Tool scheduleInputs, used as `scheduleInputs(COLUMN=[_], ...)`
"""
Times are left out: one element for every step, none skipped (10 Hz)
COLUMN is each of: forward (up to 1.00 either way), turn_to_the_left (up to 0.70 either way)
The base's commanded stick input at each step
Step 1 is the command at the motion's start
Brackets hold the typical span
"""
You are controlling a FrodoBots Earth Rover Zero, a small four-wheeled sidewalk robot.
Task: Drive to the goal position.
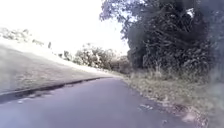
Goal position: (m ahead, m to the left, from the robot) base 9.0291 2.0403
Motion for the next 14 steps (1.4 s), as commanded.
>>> scheduleInputs(forward=[0.7,0.7,0.7,0.7,0.7,0.7,0.7,0.7,0.7,0.7,0.7,0.7,0.7,0.7], turn_to_the_left=[0.0,0.0,0.0,0.0,0.0,0.0,0.0,0.0,0.0,0.0,0.0,0.0,0.01,0.07])
